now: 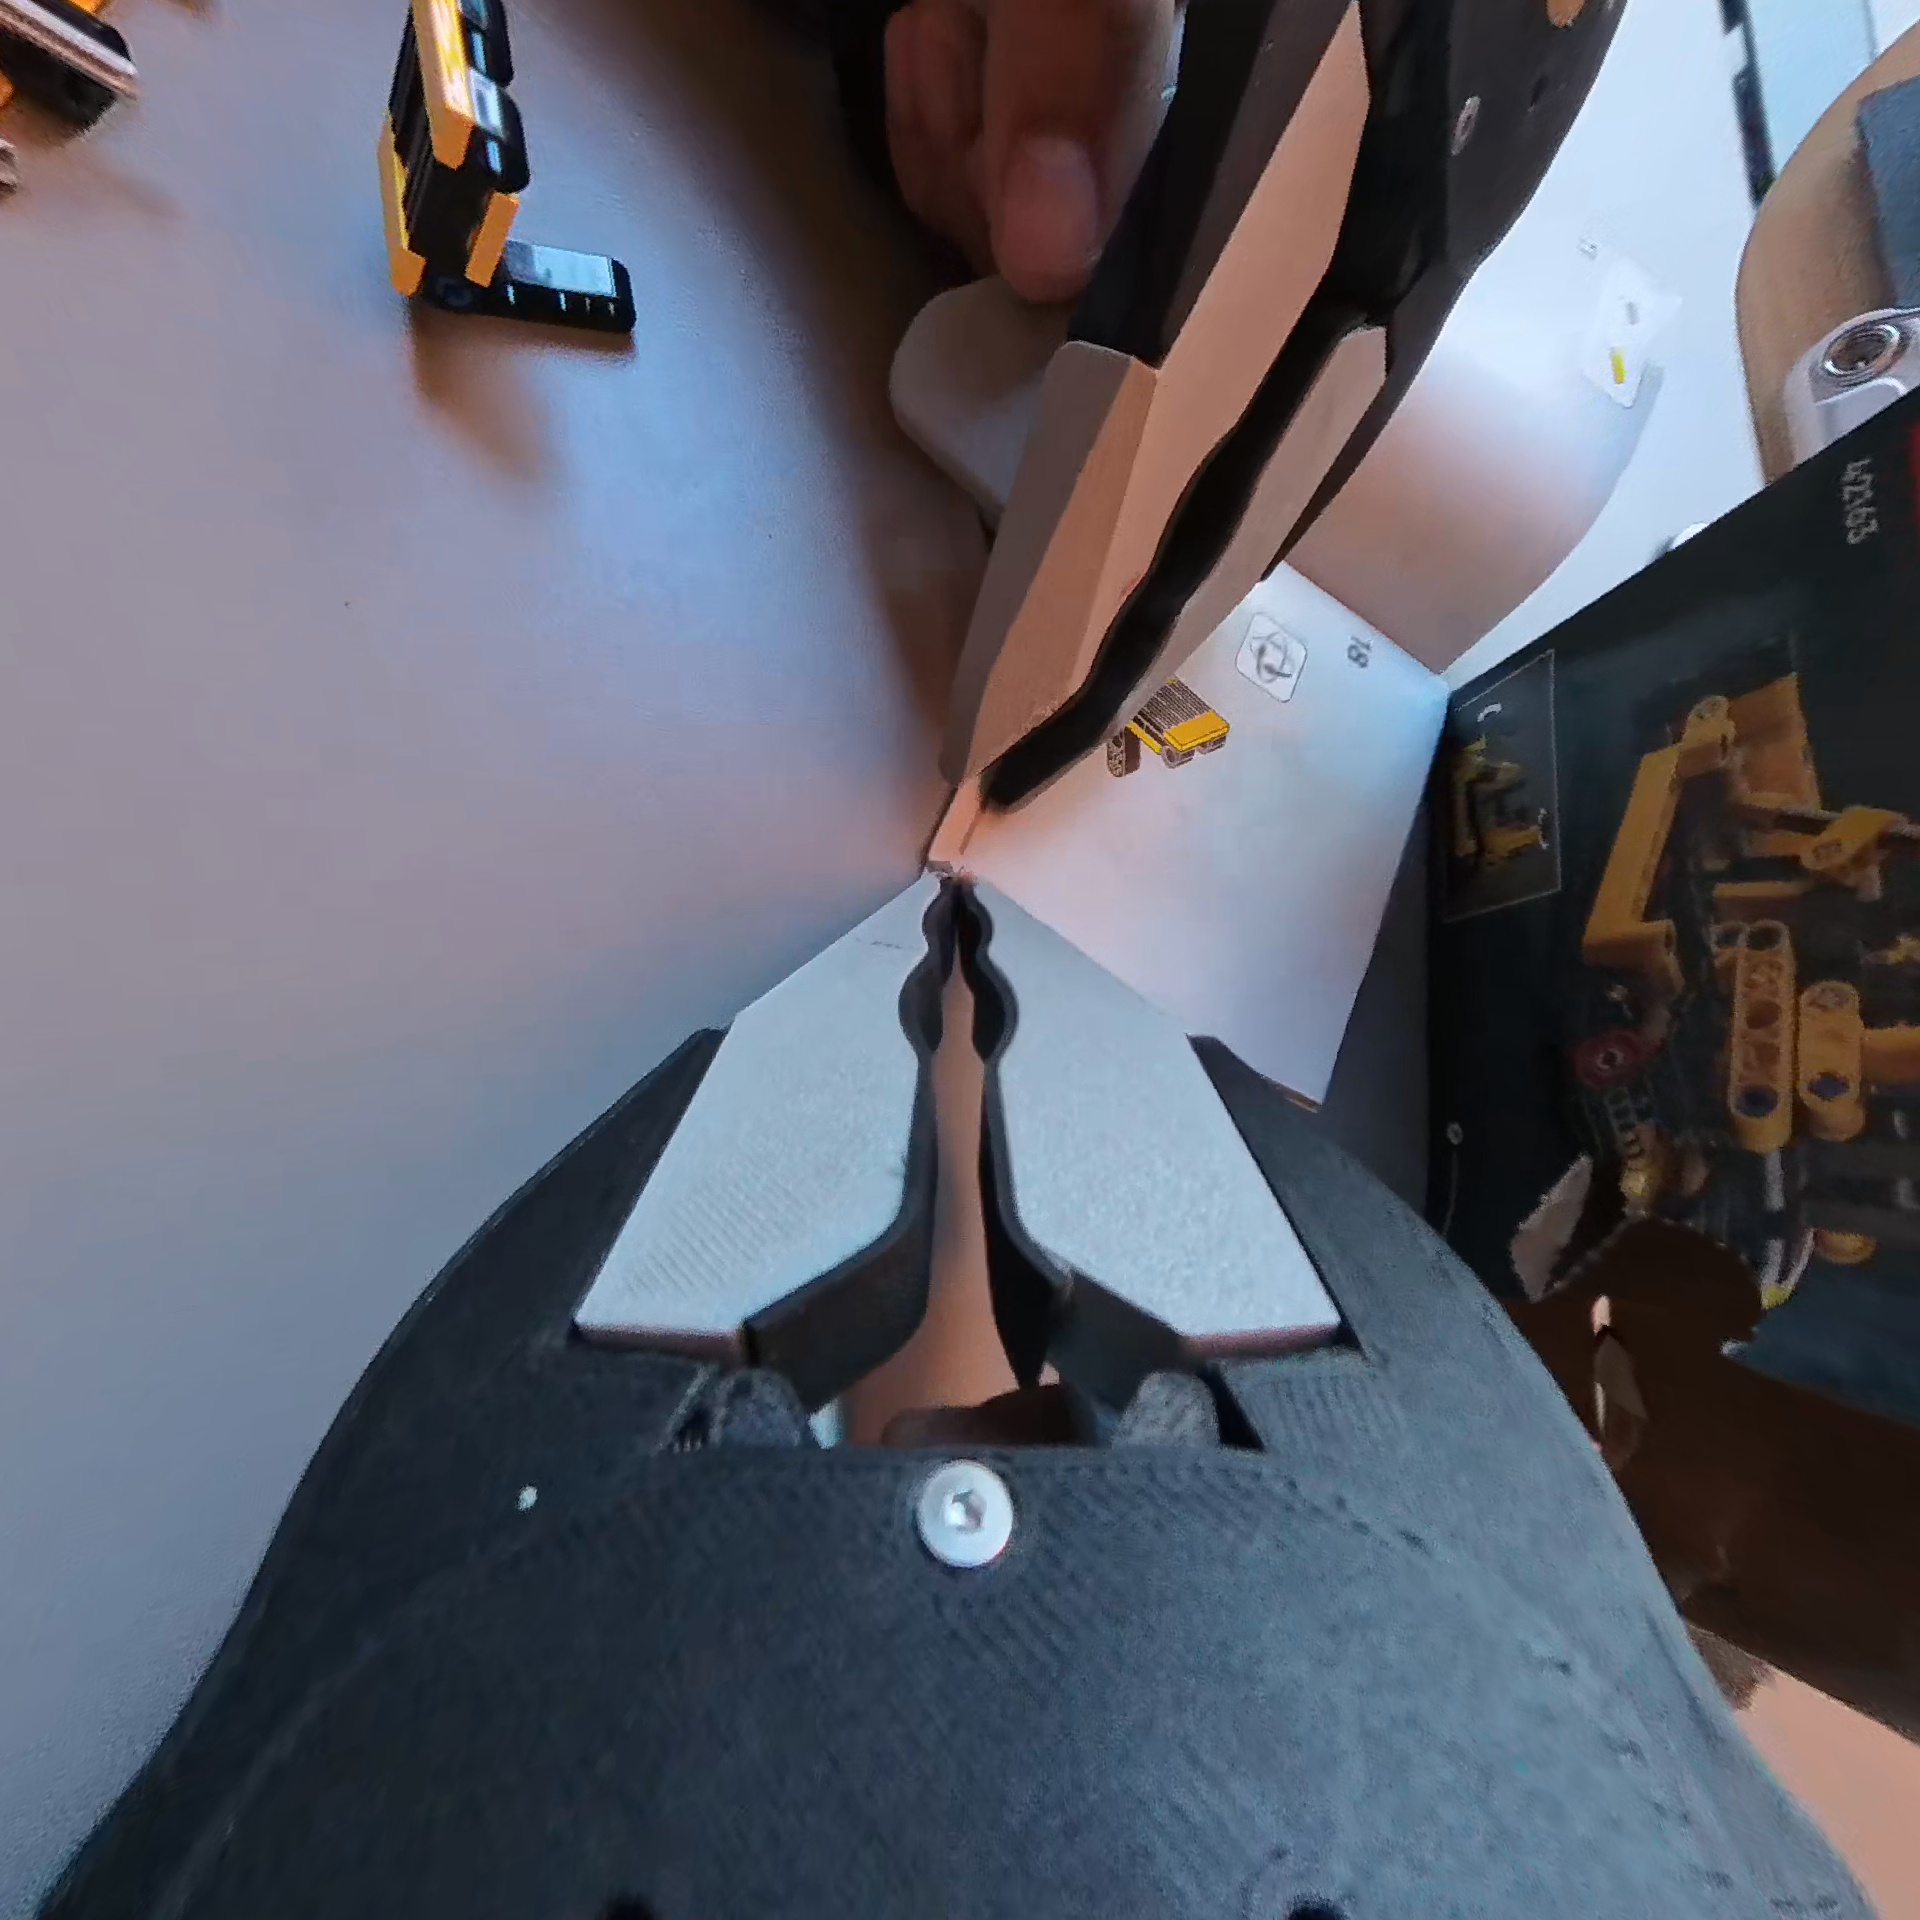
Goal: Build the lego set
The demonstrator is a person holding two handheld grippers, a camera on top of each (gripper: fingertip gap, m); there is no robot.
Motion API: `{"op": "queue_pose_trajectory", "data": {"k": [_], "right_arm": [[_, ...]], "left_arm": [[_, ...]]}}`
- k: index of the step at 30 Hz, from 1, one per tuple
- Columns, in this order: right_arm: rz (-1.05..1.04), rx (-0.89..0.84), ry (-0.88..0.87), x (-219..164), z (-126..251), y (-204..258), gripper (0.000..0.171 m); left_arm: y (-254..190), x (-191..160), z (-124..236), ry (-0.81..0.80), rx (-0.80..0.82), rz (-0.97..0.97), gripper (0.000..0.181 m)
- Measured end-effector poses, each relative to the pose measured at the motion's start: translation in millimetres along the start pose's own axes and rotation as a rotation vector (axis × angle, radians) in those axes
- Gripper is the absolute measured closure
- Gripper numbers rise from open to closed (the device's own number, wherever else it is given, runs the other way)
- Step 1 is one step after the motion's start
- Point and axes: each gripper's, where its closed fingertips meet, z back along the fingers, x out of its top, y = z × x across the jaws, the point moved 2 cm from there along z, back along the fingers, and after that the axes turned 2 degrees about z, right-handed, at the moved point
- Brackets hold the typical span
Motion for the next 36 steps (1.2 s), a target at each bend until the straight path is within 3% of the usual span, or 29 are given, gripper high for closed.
{"op": "queue_pose_trajectory", "data": {"k": [5,10,18,23,24,31,36], "right_arm": [[-0.071,0.065,-0.026,0.2,-0.2,-0.2,0.171],[-0.12,0.01,-0.043,-2.7,5.5,-10.4,0.171],[-0.196,-0.053,-0.186,20.6,23.7,-22.2,0.171],[-0.145,-0.039,-0.16,14.3,23.7,-14.2,0.169],[-0.141,-0.015,-0.152,12.8,21.6,-10.1,0.155],[-0.087,0.007,-0.076,3.4,7.0,-3.5,0.167],[-0.082,0.016,-0.07,2.7,8.2,-2.0,0.165]], "left_arm": [[-3.0,1.1,2.3,-0.012,-0.033,0.006,0.162],[-5.3,0.9,3.5,-0.009,-0.036,-0.015,0.157],[-4.6,7.9,5.2,0.01,0.148,-0.135,0.155],[-9.4,7.3,10.7,0.032,0.156,-0.16,0.155],[-9.4,7.5,13.1,0.029,0.146,-0.148,0.155],[-10.2,12.5,27.8,0.002,0.139,-0.132,0.155],[-9.1,10.5,26.5,0.014,0.137,-0.127,0.155]]}}
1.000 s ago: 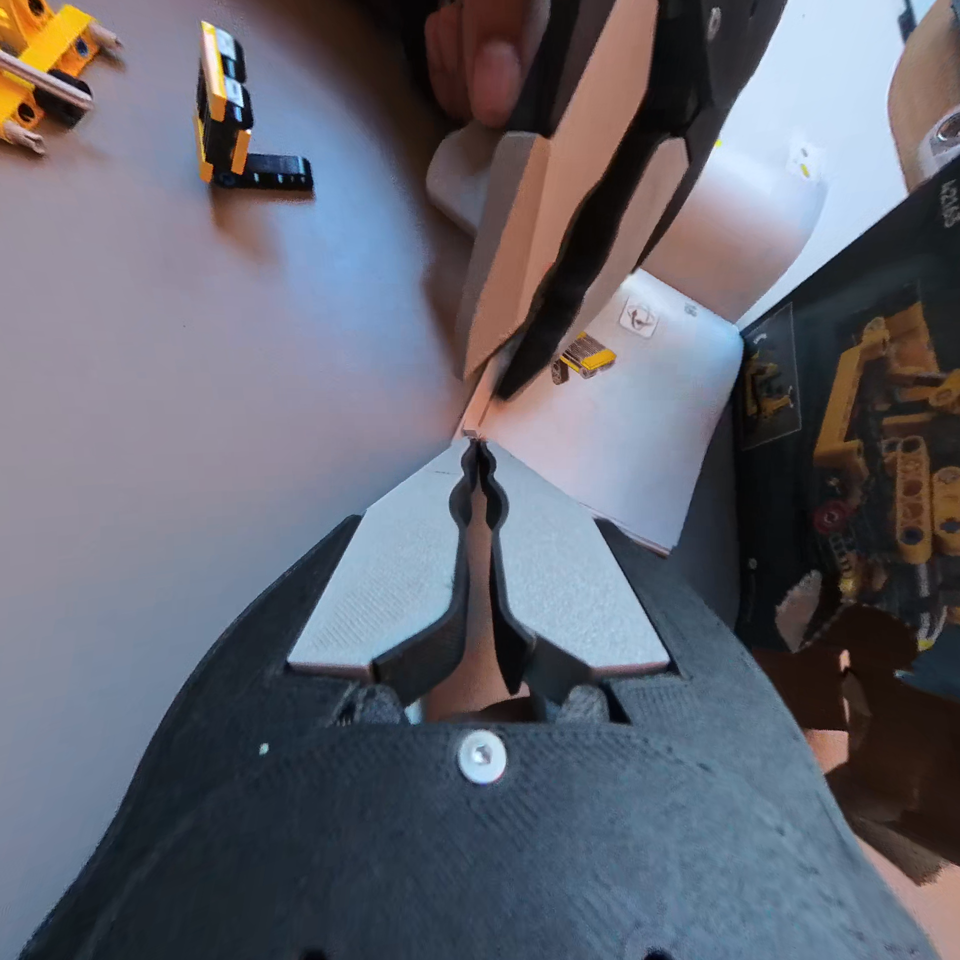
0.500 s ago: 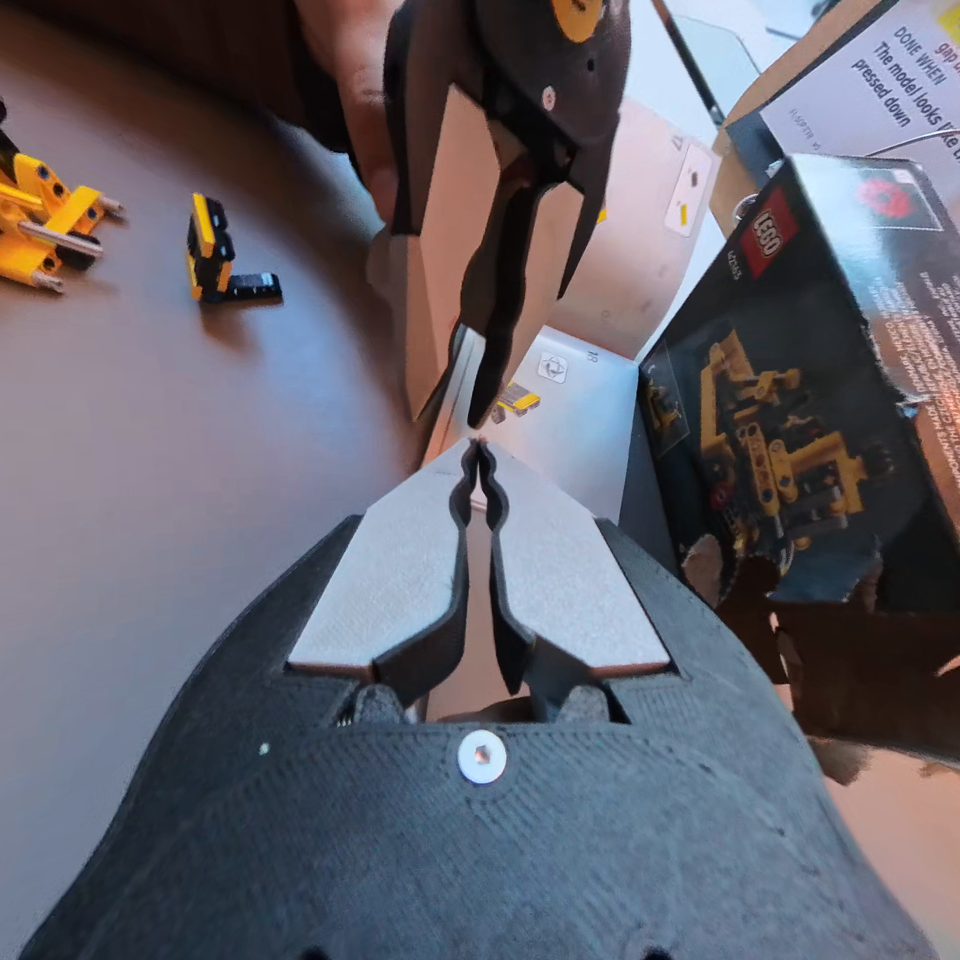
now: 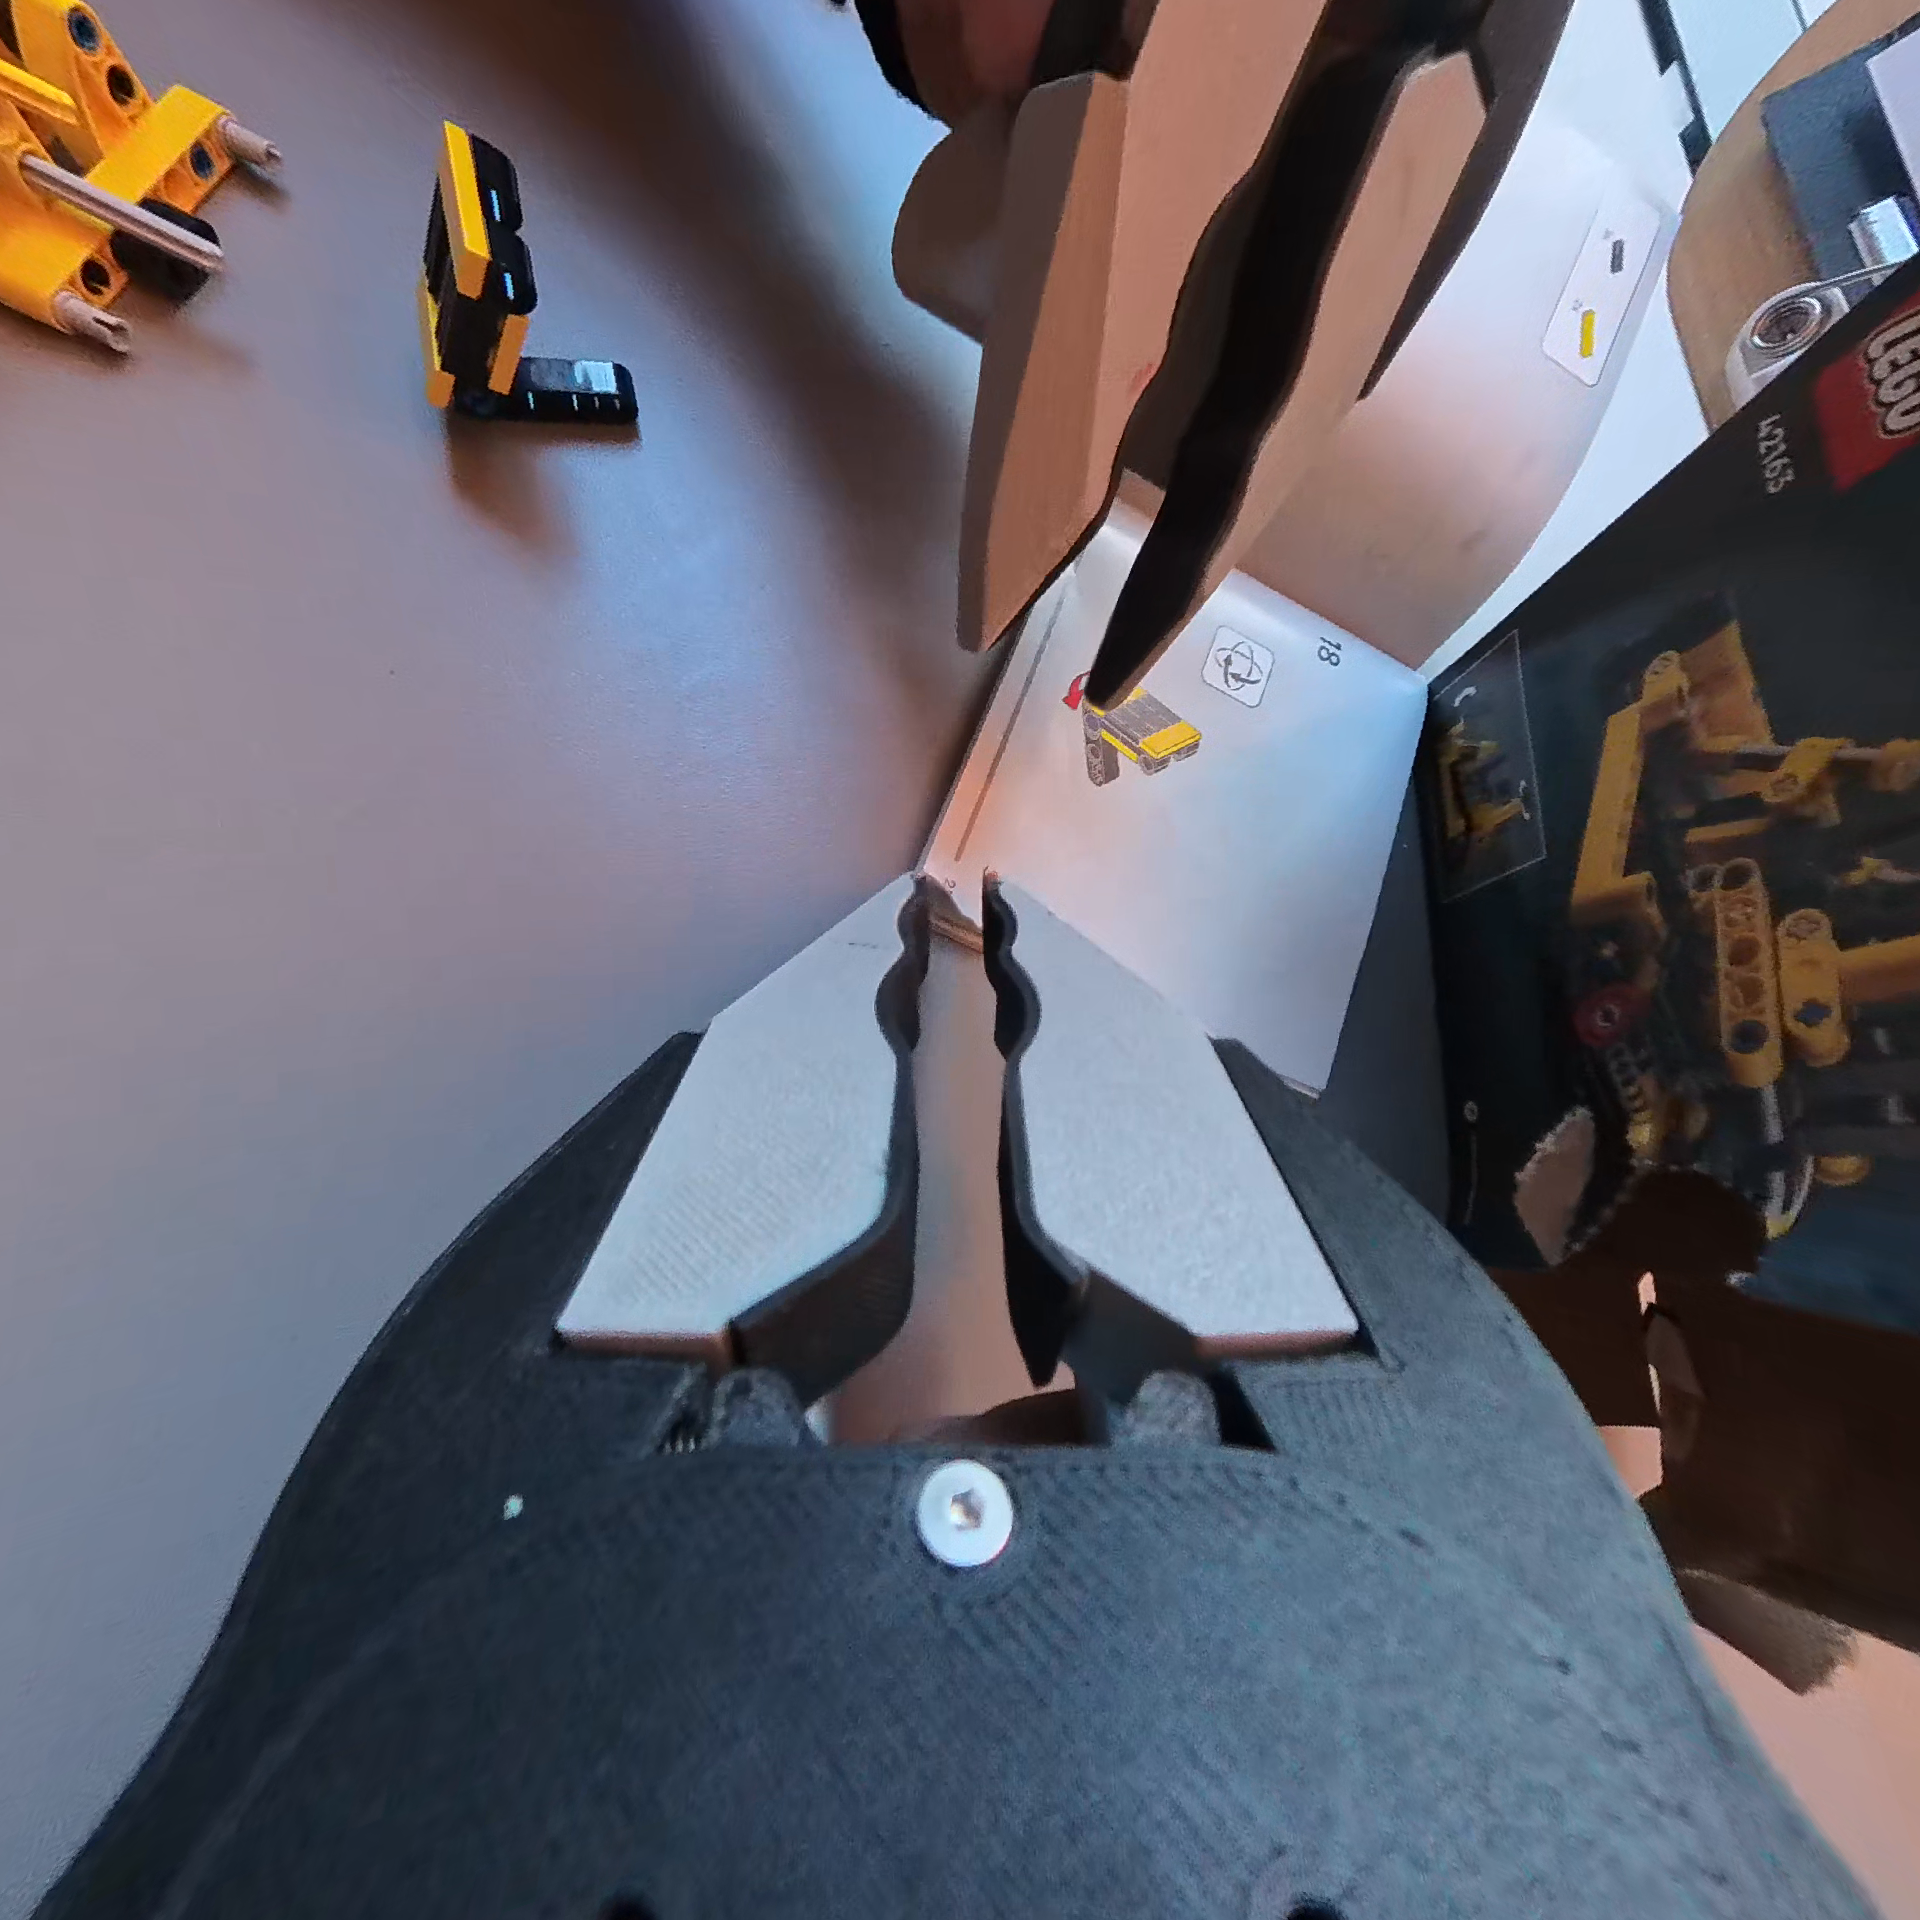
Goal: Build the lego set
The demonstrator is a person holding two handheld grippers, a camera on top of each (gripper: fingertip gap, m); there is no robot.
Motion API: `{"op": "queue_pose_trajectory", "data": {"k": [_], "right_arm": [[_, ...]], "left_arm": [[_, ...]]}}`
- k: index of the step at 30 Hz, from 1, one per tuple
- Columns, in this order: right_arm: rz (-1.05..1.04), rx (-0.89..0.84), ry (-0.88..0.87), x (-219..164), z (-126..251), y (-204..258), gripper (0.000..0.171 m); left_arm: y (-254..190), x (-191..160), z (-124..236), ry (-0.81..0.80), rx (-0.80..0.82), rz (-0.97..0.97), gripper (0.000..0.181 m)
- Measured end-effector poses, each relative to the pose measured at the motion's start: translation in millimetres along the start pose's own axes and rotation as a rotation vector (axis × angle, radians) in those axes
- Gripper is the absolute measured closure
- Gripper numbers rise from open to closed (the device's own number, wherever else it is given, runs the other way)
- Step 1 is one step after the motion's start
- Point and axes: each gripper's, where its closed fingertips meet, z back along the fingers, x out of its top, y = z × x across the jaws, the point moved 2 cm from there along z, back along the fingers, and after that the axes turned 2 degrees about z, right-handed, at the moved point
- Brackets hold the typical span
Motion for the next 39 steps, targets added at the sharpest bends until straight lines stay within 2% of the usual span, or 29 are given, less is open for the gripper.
{"op": "queue_pose_trajectory", "data": {"k": [11,15,18,21,22,23,26,30,34,39], "right_arm": [[0.018,-0.02,0.036,-3.7,-5.9,-0.9,0.171],[-0.025,-0.078,-0.016,4.0,1.3,-12.4,0.171],[-0.07,-0.12,-0.082,13.2,8.9,-20.8,0.171],[-0.107,-0.134,-0.144,23.0,14.3,-23.6,0.171],[-0.116,-0.135,-0.164,26.5,15.8,-23.9,0.171],[-0.126,-0.139,-0.18,29.3,17.1,-24.8,0.171],[-0.175,-0.222,-0.22,30.7,23.3,-38.0,0.171],[-0.204,-0.113,-0.231,24.8,23.6,-27.7,0.155],[-0.117,-0.031,-0.128,10.3,12.2,-7.7,0.161],[-0.049,0.003,-0.036,0.5,-3.1,2.9,0.165]], "left_arm": [[-0.3,-1.3,-2.5,0.01,-0.006,-0.001,0.154],[-3.1,-3.2,-9.0,0.03,0.001,-0.042,0.152],[-0.1,-1.2,-13.7,0.034,0.077,-0.112,0.152],[-2.5,4.0,-16.7,0.011,0.109,-0.162,0.157],[-2.5,5.9,-16.6,0.0,0.121,-0.176,0.165],[-1.2,7.5,-15.0,-0.01,0.142,-0.198,0.181],[8.2,11.9,-3.8,-0.03,0.219,-0.212,0.181],[7.0,15.9,6.2,-0.069,0.175,-0.159,0.181],[4.9,15.8,9.0,-0.067,0.145,-0.145,0.181],[8.7,12.4,8.1,-0.05,0.135,-0.113,0.171]]}}
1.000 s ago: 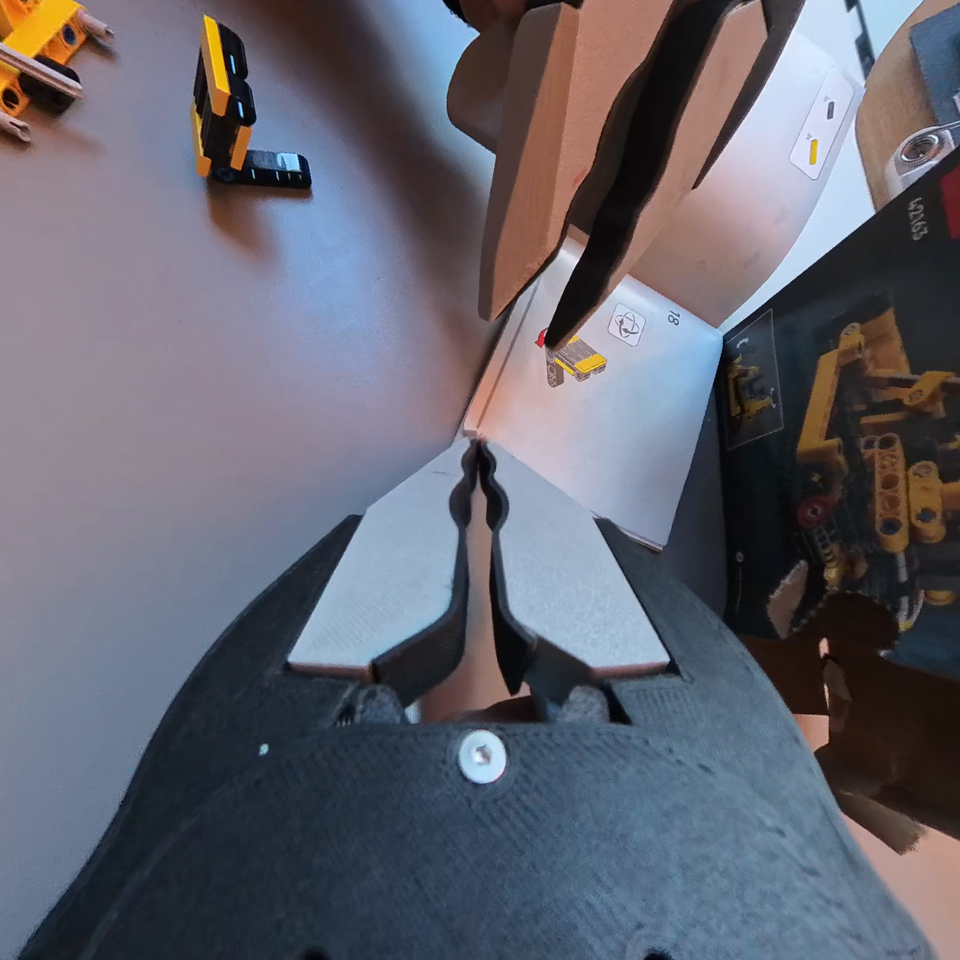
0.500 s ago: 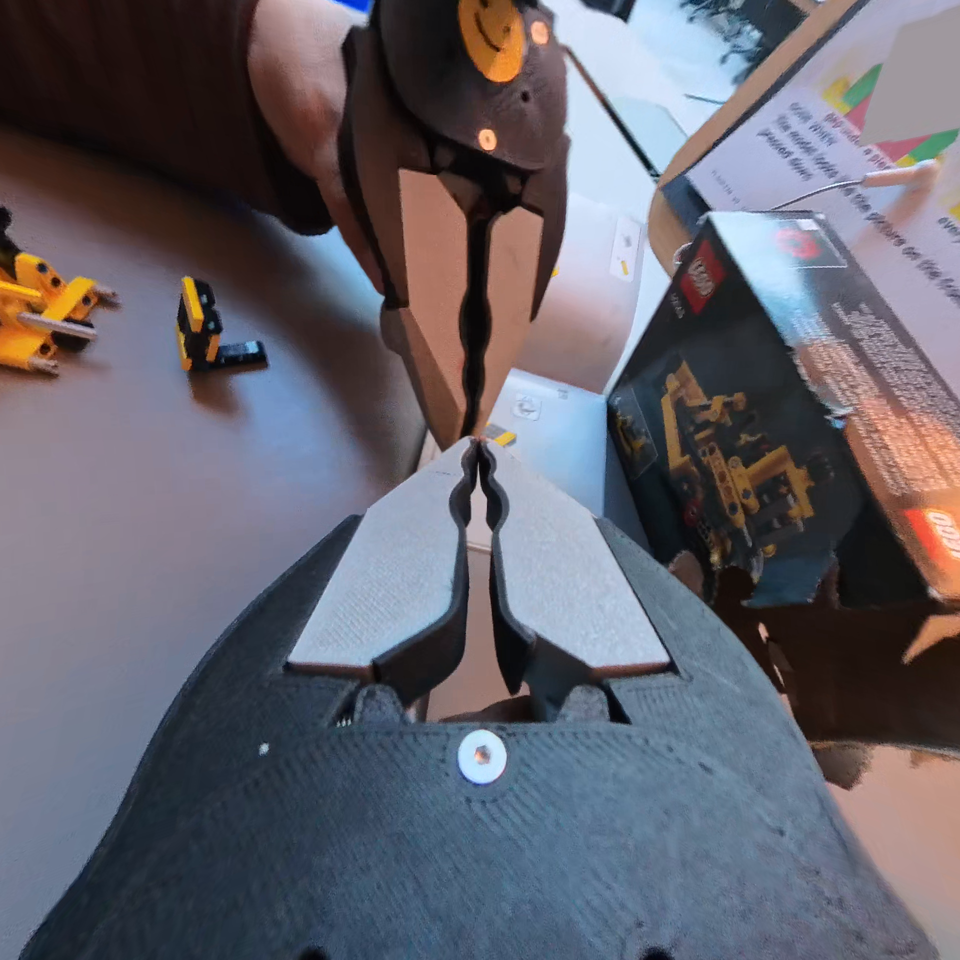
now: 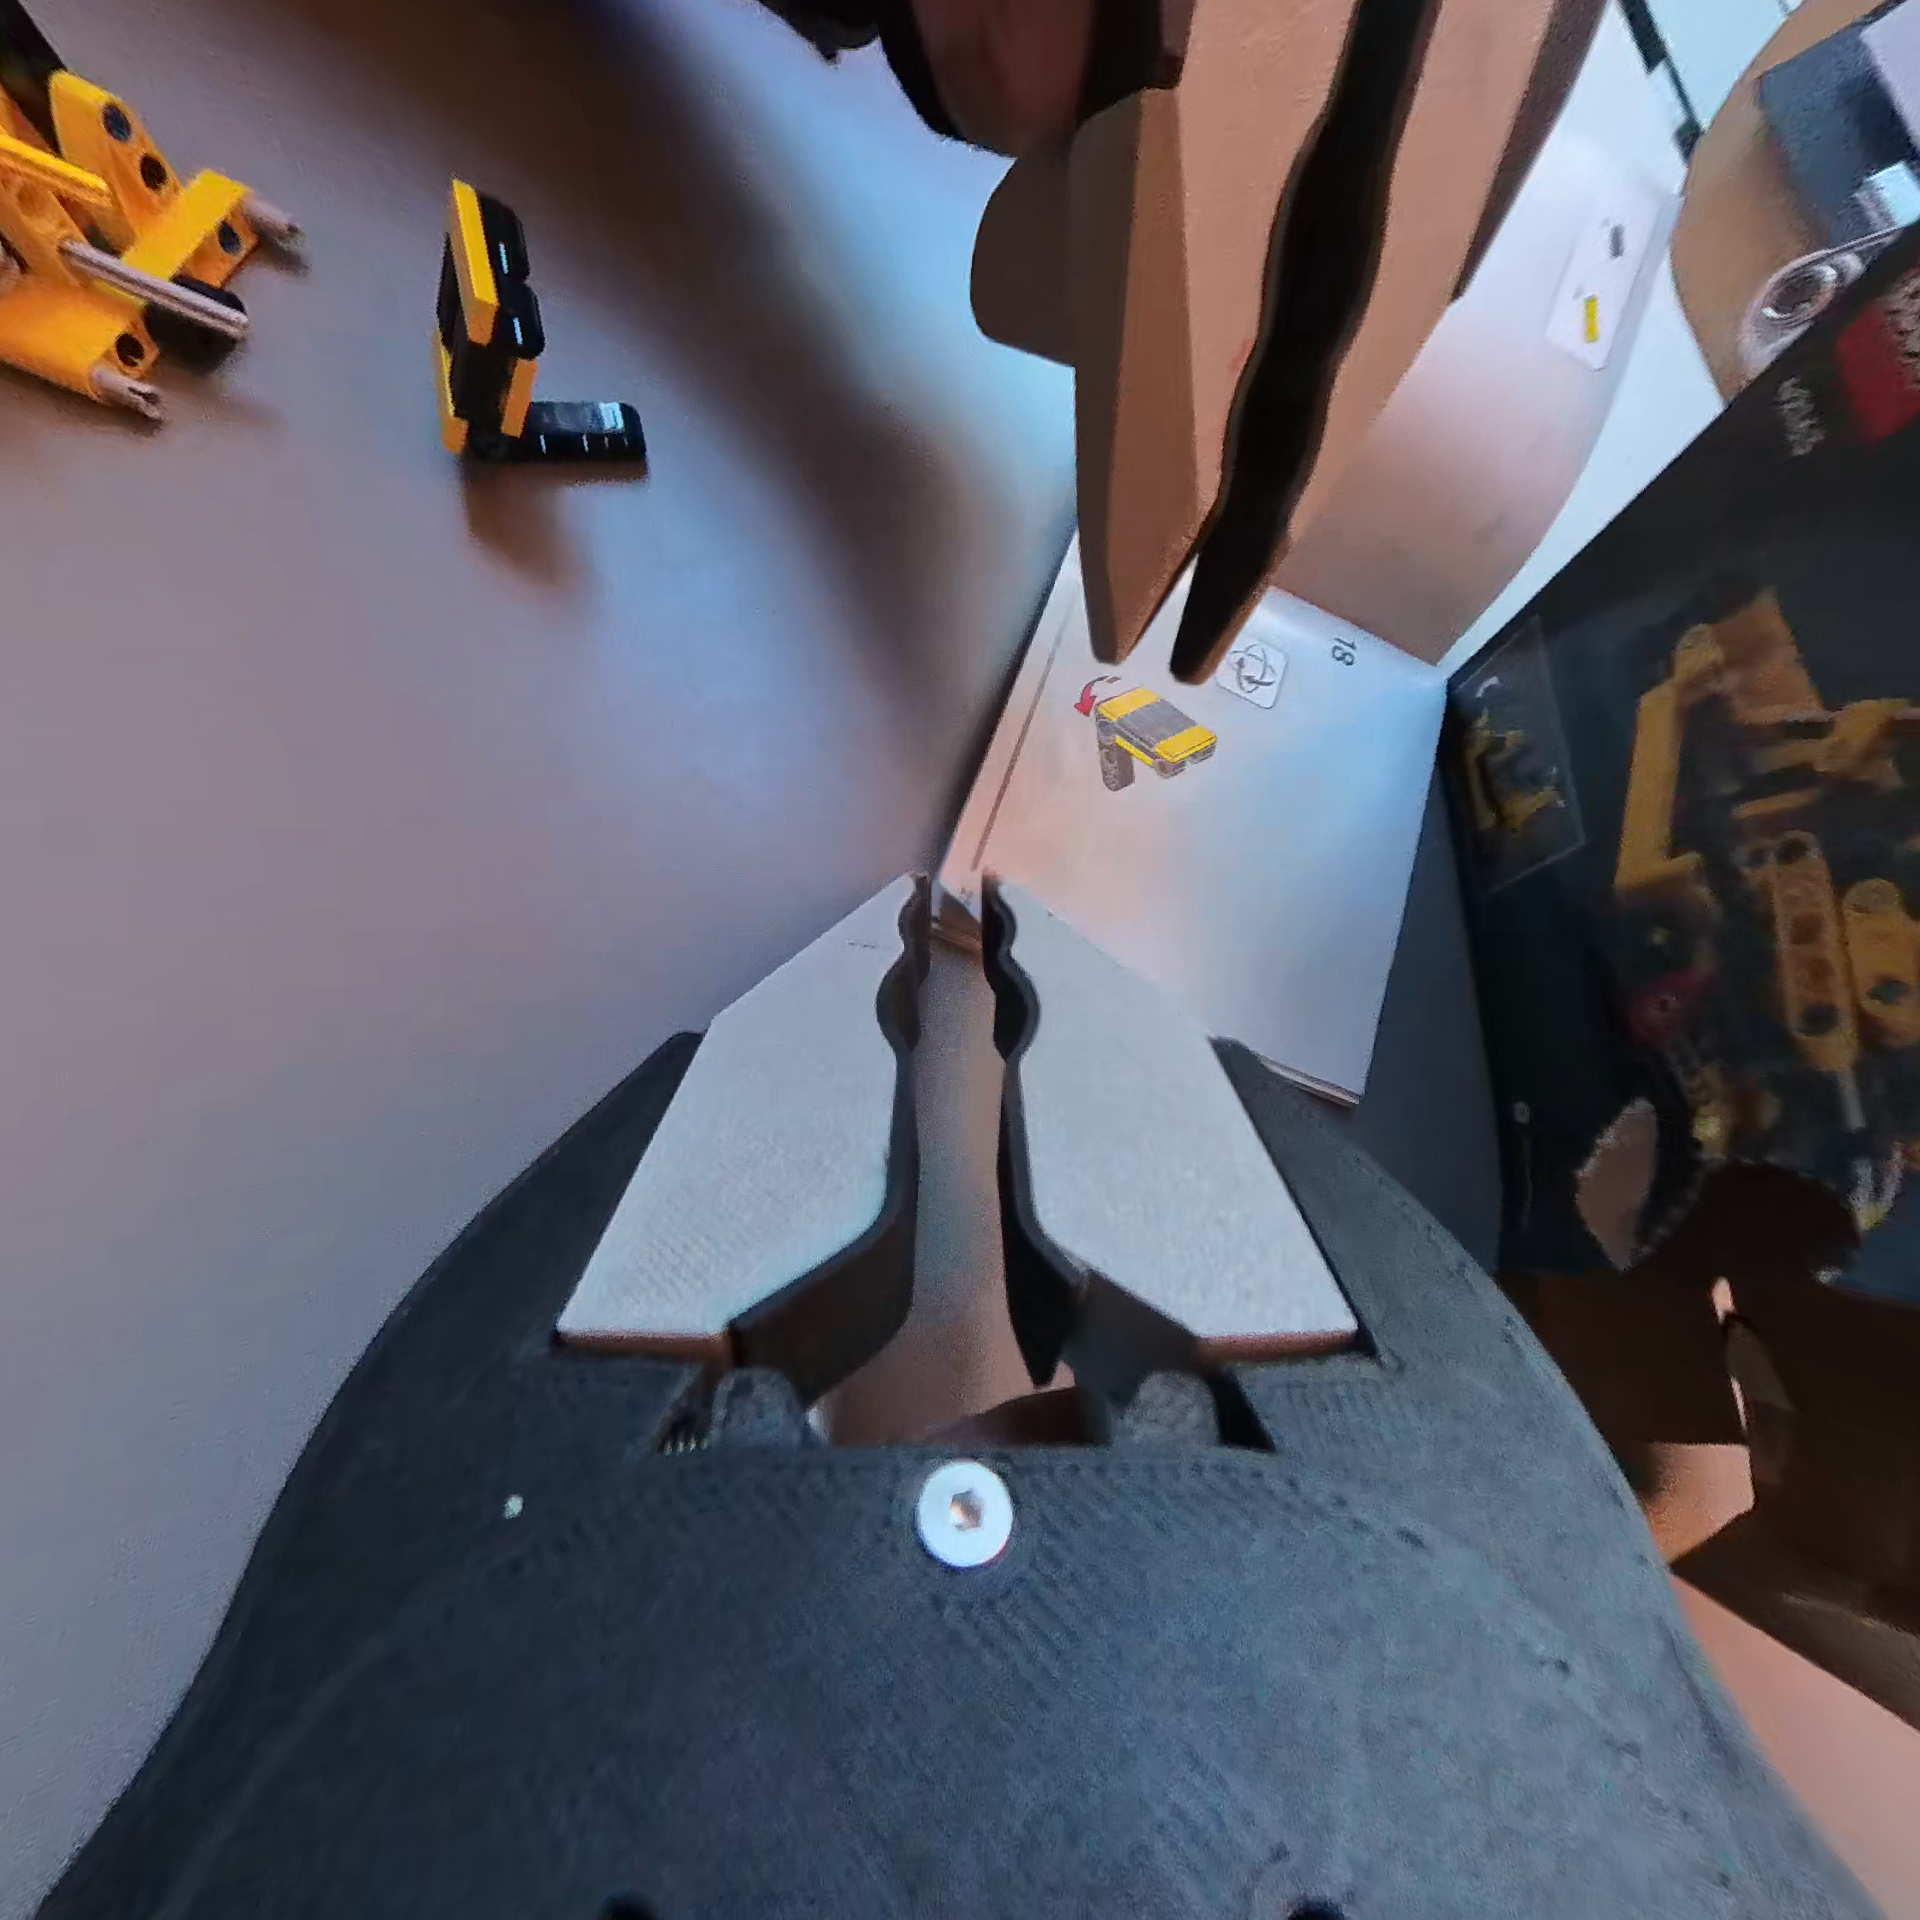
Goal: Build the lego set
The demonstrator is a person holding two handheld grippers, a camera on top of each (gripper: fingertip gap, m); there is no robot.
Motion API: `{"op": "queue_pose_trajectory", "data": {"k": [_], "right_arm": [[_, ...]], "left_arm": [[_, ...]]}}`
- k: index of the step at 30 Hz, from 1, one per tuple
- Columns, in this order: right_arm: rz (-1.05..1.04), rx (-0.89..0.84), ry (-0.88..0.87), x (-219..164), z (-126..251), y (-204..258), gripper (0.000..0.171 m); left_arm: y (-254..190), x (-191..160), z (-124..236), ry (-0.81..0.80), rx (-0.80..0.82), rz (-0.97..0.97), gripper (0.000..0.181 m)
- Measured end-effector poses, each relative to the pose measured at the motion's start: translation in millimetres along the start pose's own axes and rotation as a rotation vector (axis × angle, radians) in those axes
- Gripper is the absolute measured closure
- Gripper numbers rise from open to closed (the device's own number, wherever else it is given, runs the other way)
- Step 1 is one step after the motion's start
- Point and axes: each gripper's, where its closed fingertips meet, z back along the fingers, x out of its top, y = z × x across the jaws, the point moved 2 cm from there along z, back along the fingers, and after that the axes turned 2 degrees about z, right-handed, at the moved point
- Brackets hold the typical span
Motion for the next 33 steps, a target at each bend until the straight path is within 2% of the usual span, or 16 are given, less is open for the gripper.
{"op": "queue_pose_trajectory", "data": {"k": [5,12,16,21,26,33], "right_arm": [[0.014,-0.013,0.026,-3.8,-2.3,-1.8,0.171],[0.001,-0.015,0.012,-1.3,-0.9,-2.8,0.171],[-0.011,-0.028,-0.015,2.8,2.6,-5.9,0.171],[-0.047,-0.085,-0.075,11.8,11.5,-17.1,0.171],[-0.083,-0.16,-0.139,28.1,18.0,-27.9,0.171],[-0.094,-0.224,-0.204,48.7,24.0,-31.0,0.171]], "left_arm": [[-0.1,-0.3,1.7,0.005,-0.003,0.0,0.169],[-2.0,-4.2,0.7,0.031,-0.018,-0.001,0.166],[0.2,-9.3,1.9,0.072,0.008,-0.03,0.163],[0.2,-2.1,15.8,0.026,-0.014,-0.009,0.16],[-9.8,-4.8,0.0,0.054,-0.021,-0.056,0.153],[-8.6,4.9,-2.0,-0.009,0.053,-0.123,0.181]]}}
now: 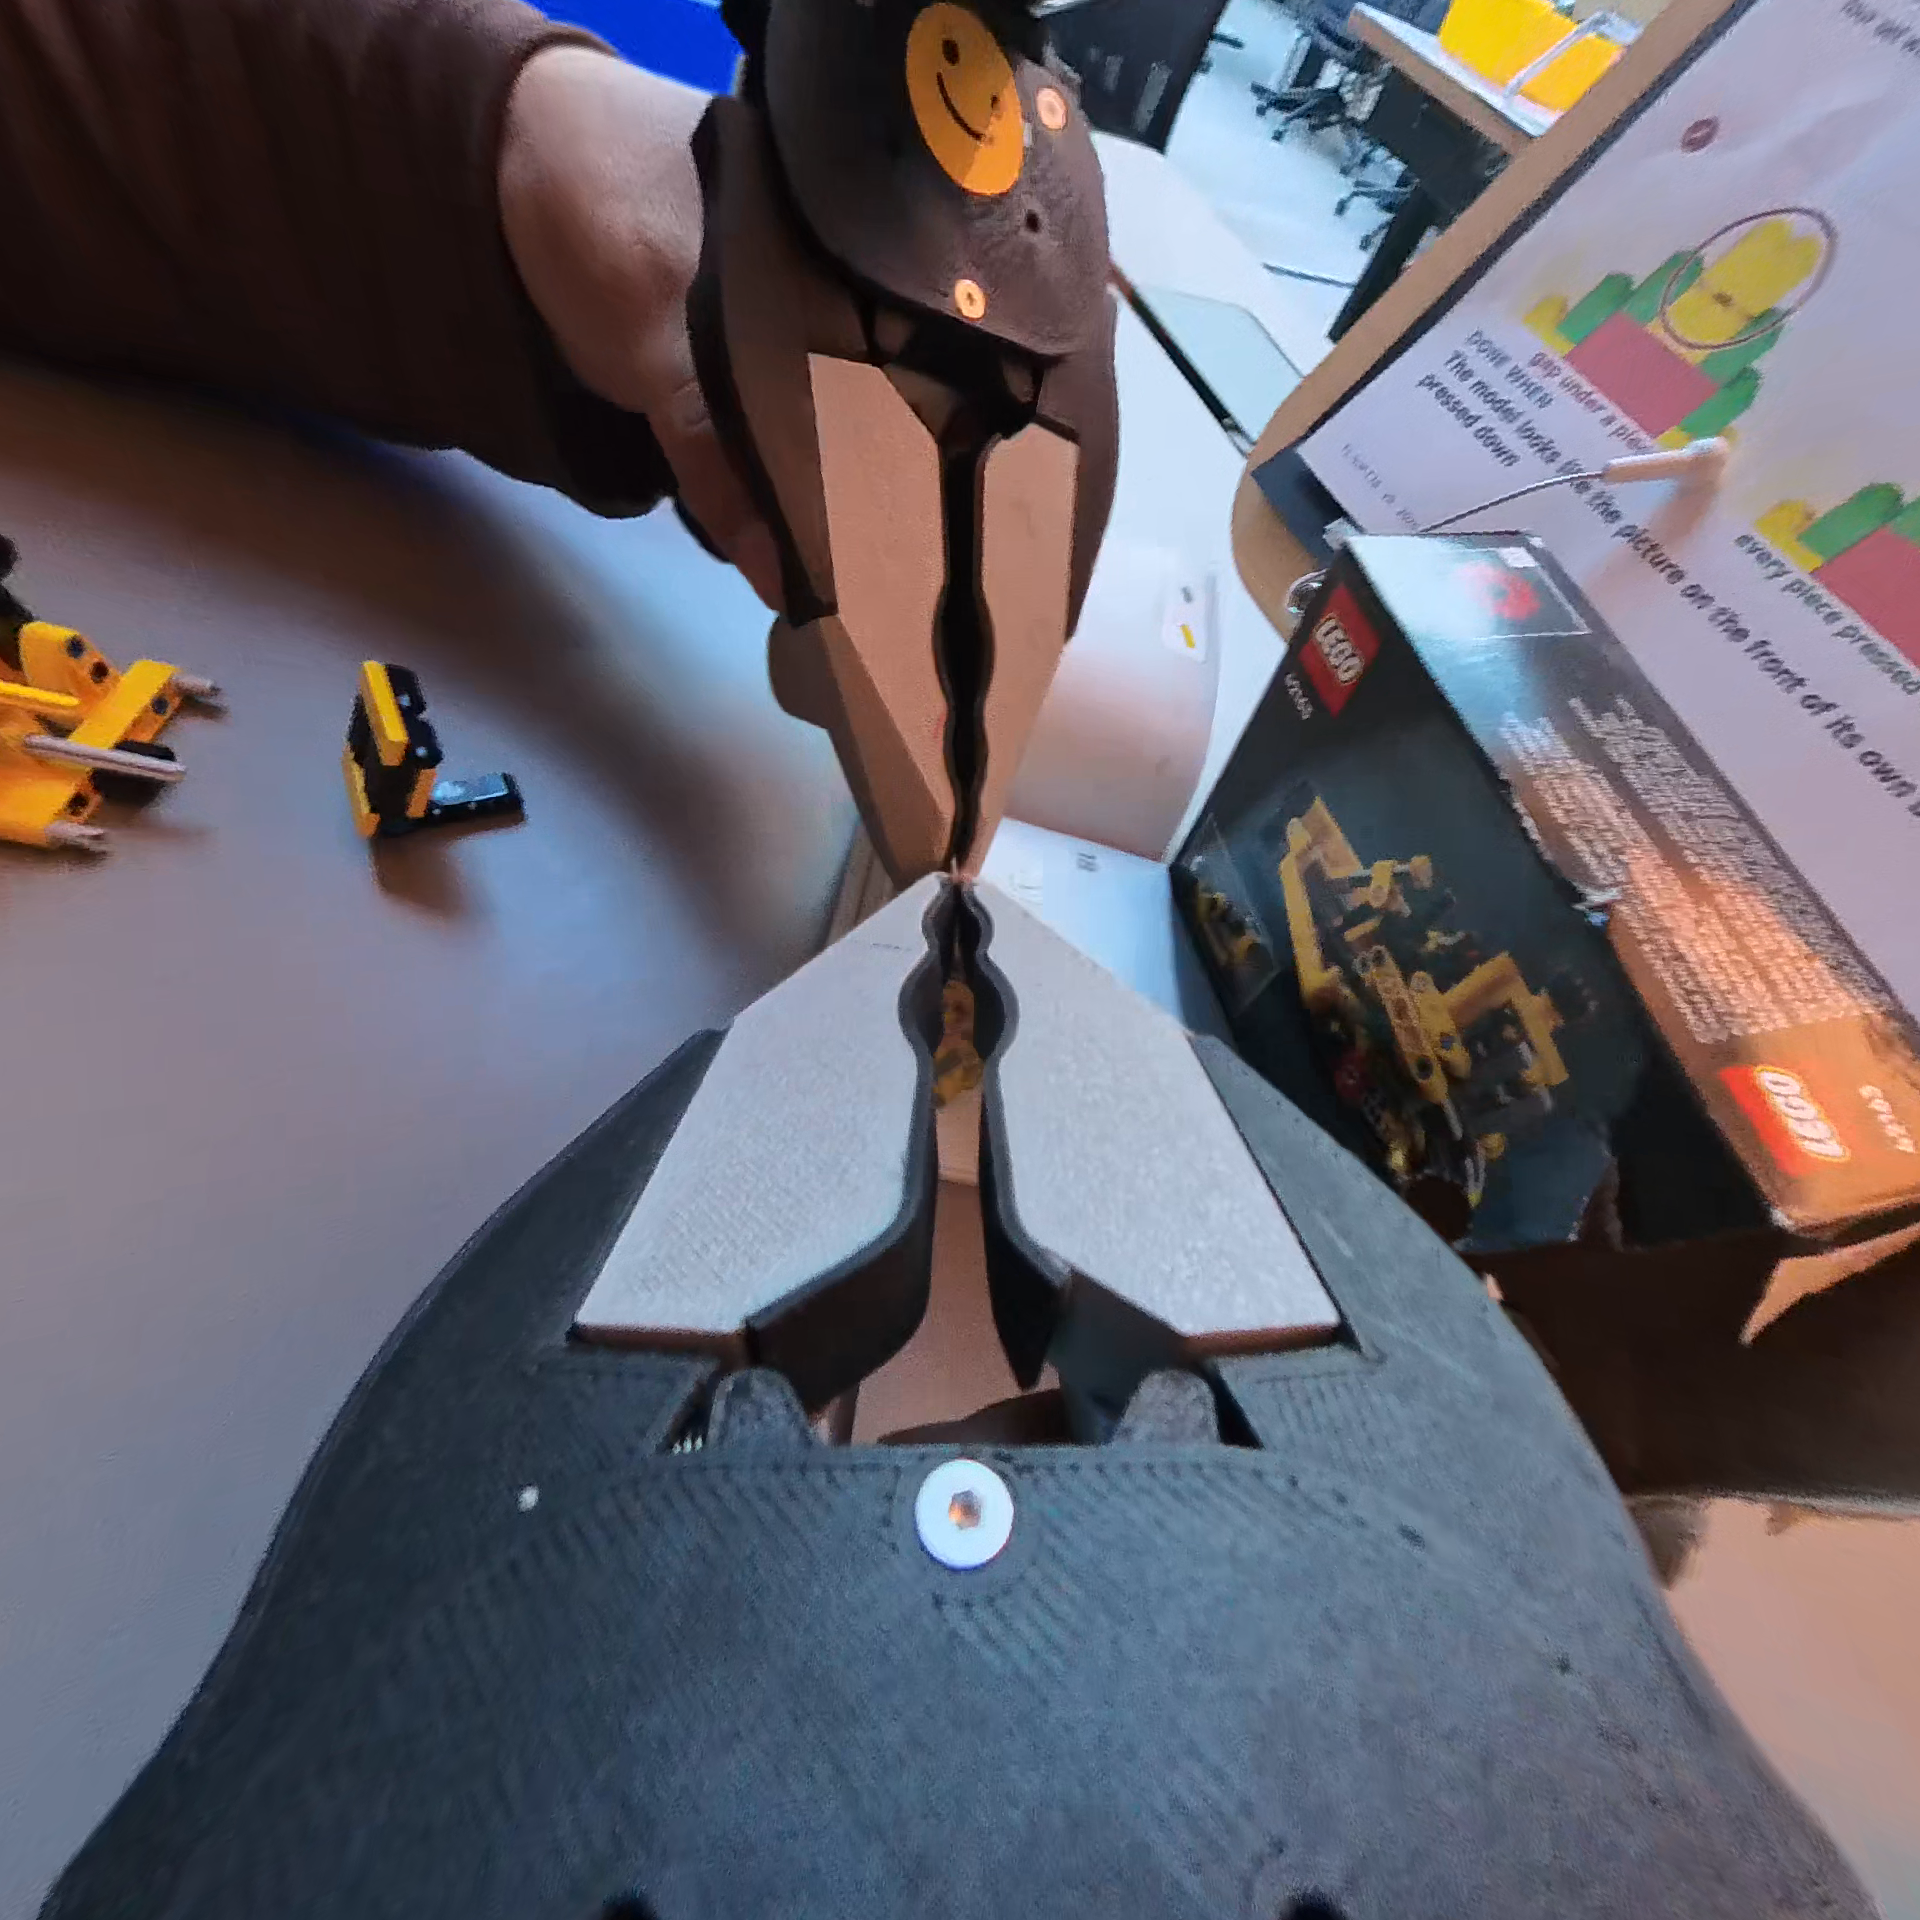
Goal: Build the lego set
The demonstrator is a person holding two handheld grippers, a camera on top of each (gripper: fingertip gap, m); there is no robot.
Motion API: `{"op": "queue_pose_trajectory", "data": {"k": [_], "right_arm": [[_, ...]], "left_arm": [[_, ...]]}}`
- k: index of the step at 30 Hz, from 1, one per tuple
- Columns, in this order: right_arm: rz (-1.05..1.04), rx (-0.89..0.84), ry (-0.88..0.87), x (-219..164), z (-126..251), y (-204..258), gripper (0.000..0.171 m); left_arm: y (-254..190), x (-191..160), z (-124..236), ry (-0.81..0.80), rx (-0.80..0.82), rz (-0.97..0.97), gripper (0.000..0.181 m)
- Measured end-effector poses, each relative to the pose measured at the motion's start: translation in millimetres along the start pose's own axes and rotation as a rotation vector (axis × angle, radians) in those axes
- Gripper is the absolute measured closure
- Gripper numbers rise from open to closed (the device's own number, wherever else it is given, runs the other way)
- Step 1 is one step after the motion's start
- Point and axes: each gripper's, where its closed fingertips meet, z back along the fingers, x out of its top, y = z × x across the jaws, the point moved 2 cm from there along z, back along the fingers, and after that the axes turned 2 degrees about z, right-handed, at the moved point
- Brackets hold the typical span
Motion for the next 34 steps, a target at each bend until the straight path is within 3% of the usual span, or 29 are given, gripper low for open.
{"op": "queue_pose_trajectory", "data": {"k": [9,12,16,21,25,29,34], "right_arm": [[-0.002,-0.121,-0.064,9.2,5.9,-10.6,0.169],[0.068,-0.084,-0.095,16.8,5.3,4.7,0.169],[0.136,-0.053,0.066,-0.4,-13.2,21.3,0.171],[0.176,-0.049,0.253,-29.8,-44.1,33.2,0.171],[0.193,-0.029,0.32,-38.6,-48.3,37.5,0.171],[0.194,0.023,0.322,-42.4,-38.1,40.9,0.171],[0.157,0.099,0.37,-50.7,-19.8,41.4,0.171]], "left_arm": [[2.4,3.7,13.8,-0.057,-0.042,0.047,0.181],[3.3,2.7,13.4,-0.053,-0.025,0.036,0.181],[14.3,4.0,23.6,-0.111,0.041,0.085,0.181],[30.6,-1.0,58.9,-0.274,0.149,0.3,0.181],[51.6,-25.6,90.3,-0.329,0.336,0.437,0.181],[62.6,-67.1,98.0,-0.286,0.447,0.57,0.181],[35.3,-106.9,102.2,-0.252,0.432,0.655,0.177]]}}
